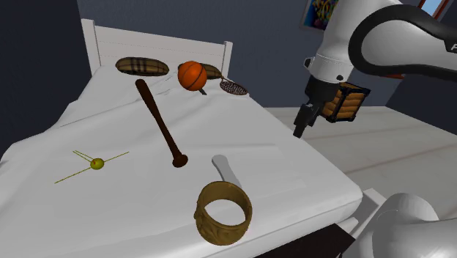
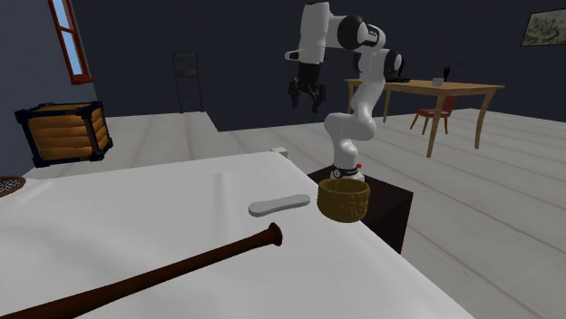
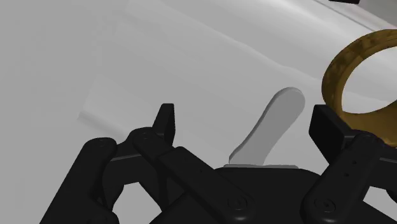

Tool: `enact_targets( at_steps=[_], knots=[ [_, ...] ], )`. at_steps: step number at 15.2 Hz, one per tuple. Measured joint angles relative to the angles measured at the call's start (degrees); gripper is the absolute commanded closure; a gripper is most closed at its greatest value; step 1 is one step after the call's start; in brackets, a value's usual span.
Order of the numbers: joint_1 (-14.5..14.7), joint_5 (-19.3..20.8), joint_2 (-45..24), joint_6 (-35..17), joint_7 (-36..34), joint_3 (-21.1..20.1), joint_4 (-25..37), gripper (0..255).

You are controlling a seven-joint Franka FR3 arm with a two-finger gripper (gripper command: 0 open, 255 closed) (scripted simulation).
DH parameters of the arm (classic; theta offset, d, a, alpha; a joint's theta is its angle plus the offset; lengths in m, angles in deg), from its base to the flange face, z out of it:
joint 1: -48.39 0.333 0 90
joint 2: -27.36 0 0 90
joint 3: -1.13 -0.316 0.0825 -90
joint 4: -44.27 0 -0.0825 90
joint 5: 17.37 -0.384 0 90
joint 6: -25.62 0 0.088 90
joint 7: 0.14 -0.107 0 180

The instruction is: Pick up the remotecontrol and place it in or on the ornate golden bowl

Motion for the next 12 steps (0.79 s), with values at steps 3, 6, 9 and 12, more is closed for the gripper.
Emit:
enact_targets(
  at_steps=[3,6,9,12],
  knots=[
    [-0.14,-0.52,-0.86,-2.25,-1.38,-0.53,-1.55,0],
    [-0.48,-1.72,-4.57,-7.4,-4.78,-2.05,-3.29,0],
    [-0.85,-2.81,-8.47,-12.6,-8.28,-3.59,-4.79,0],
    [-1.2,-3.73,-13.26,-18.08,-11.9,-5.22,-5.68,0]
  ],
)
